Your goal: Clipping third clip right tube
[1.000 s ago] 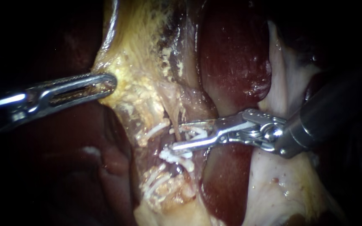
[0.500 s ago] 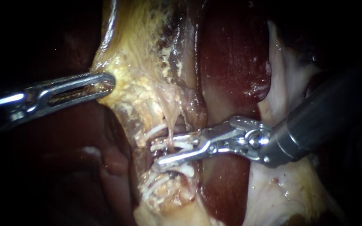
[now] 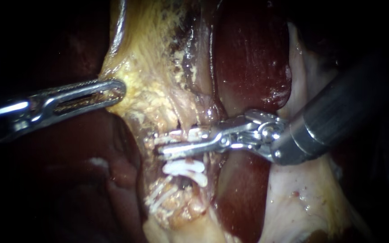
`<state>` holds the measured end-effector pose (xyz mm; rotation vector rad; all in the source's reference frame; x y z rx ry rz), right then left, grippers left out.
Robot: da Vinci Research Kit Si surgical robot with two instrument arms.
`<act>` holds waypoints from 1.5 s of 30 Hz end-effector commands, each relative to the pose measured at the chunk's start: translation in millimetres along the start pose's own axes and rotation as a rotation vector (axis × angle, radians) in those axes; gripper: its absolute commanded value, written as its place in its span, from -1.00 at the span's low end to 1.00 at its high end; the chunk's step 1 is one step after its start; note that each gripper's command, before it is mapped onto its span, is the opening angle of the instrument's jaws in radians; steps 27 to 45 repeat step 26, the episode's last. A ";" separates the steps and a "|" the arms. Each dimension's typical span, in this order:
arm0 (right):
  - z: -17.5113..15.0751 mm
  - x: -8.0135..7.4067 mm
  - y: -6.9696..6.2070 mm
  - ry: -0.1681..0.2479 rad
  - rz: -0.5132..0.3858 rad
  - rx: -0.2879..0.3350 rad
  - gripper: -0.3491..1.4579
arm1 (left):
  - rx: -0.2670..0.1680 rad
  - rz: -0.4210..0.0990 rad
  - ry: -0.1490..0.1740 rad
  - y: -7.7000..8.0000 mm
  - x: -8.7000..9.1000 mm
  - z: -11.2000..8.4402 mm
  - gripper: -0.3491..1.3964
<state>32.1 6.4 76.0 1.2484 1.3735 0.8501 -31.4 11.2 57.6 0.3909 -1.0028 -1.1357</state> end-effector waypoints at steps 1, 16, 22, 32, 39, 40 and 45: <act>-0.1 0.1 0.2 0.008 0.014 -0.012 -0.25 | 0.000 0.000 0.000 0.0 0.0 0.0 -1.00; -2.9 -0.3 1.1 0.028 0.130 -0.090 -1.00 | 0.000 0.000 0.000 0.0 0.0 0.0 -1.00; -2.5 -0.4 1.0 0.023 0.135 -0.084 -1.00 | 0.000 0.000 0.000 0.0 0.0 0.0 -1.00; -2.5 -0.5 1.0 0.023 0.141 -0.084 -1.00 | 0.000 0.000 0.000 0.0 0.0 0.0 -1.00; -2.5 -0.5 1.0 0.023 0.141 -0.084 -1.00 | 0.000 0.000 0.000 0.0 0.0 0.0 -1.00; -2.5 -0.5 1.0 0.023 0.141 -0.084 -1.00 | 0.000 0.000 0.000 0.0 0.0 0.0 -1.00; -2.5 -0.5 1.0 0.023 0.141 -0.084 -1.00 | 0.000 0.000 0.000 0.0 0.0 0.0 -1.00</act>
